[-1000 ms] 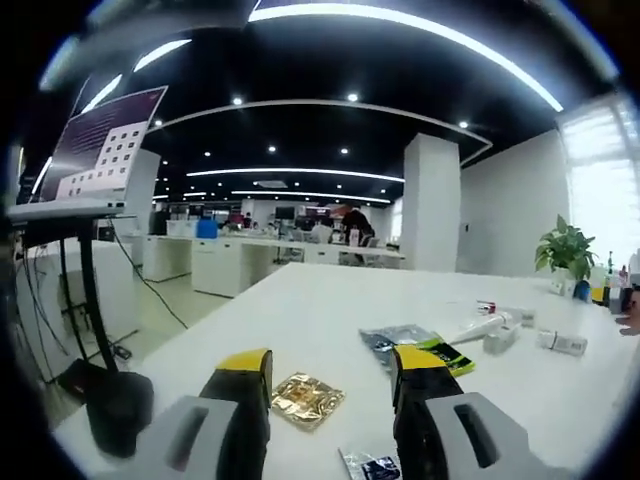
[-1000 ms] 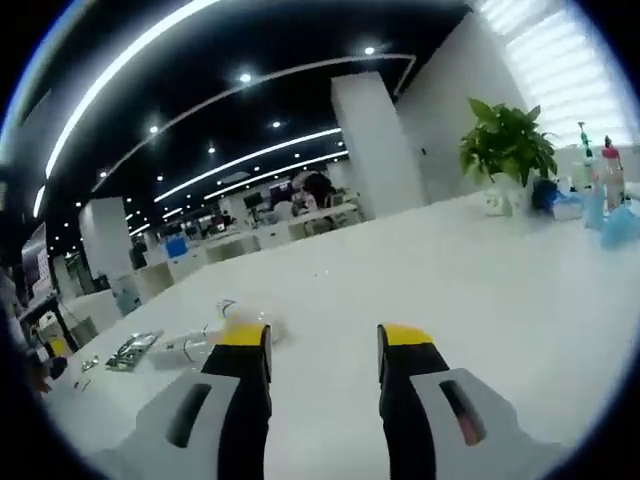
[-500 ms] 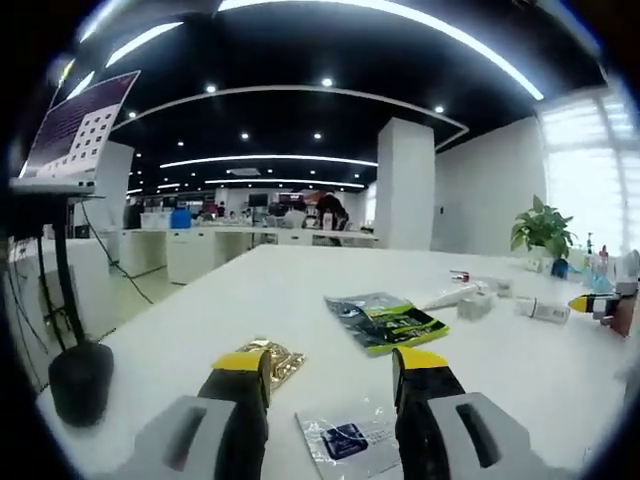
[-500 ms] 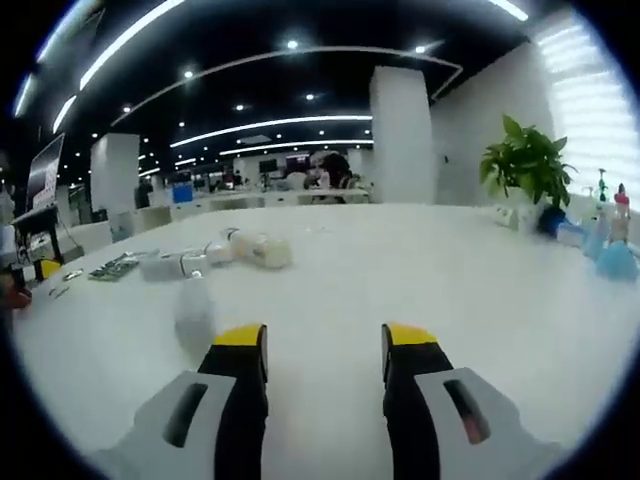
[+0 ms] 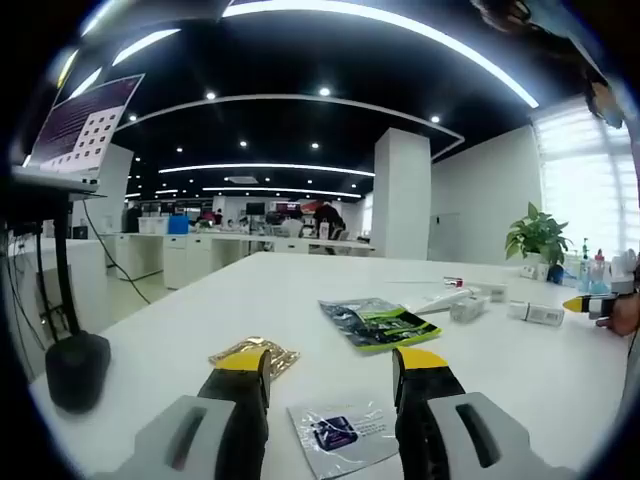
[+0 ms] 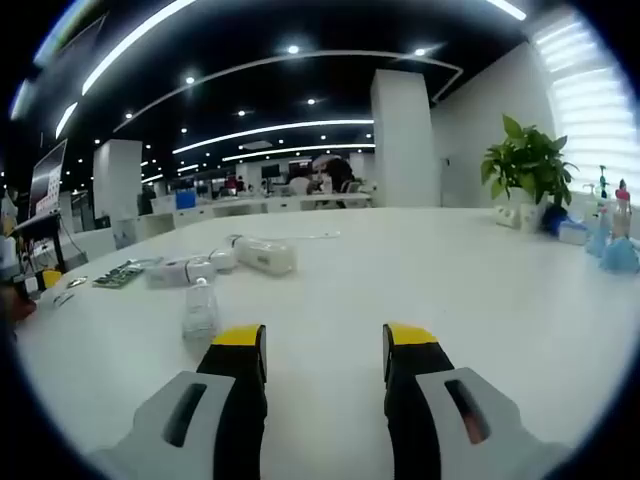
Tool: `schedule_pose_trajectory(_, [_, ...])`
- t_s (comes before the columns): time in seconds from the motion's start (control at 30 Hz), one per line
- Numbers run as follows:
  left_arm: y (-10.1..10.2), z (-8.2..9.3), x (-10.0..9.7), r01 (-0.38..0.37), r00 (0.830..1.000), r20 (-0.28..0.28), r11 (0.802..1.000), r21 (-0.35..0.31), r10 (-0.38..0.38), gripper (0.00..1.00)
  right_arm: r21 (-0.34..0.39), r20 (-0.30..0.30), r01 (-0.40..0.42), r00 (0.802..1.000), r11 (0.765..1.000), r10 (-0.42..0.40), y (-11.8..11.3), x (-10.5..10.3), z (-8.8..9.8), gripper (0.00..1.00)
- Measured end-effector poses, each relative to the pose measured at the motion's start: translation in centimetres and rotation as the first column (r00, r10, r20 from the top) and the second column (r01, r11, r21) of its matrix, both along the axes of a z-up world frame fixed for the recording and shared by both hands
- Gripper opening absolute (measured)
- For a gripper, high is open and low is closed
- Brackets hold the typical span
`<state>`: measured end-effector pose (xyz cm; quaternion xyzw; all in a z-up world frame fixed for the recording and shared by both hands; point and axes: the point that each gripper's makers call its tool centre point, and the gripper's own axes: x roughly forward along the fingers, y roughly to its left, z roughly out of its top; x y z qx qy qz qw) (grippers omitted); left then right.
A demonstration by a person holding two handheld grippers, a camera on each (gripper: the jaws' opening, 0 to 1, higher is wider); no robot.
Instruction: Arrange the skincare products in the storage area until every visible bottle or jar stands upright without overlapping.
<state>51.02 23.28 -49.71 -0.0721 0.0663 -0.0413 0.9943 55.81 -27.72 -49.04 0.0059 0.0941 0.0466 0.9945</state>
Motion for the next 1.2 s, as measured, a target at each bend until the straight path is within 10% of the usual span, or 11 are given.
schedule_pose_trajectory(0.4, [-1.3, 0.2, -0.2, 0.08, 0.996, -0.033, 0.995, 0.062, -0.078, 0.49, 0.113, 0.022, 0.062, 0.998, 0.992, -0.065, -1.1, 0.2, 1.6, 0.52])
schedule_pose_trajectory(0.67, [-1.4, 0.9, -0.1, 0.047, 0.998, -0.034, 0.999, 0.019, -0.046, 0.49, 0.064, 0.009, 0.049, 0.999, 0.997, -0.049, -1.2, 1.1, 3.8, 0.49])
schedule_pose_trajectory(1.2, [-3.4, 1.6, -0.1, 0.066, 0.993, -0.092, 0.998, -0.021, -0.067, 0.49, -0.005, -0.047, -0.108, 0.993, 0.994, 0.107, 1.5, 10.1, 6.7, 0.47])
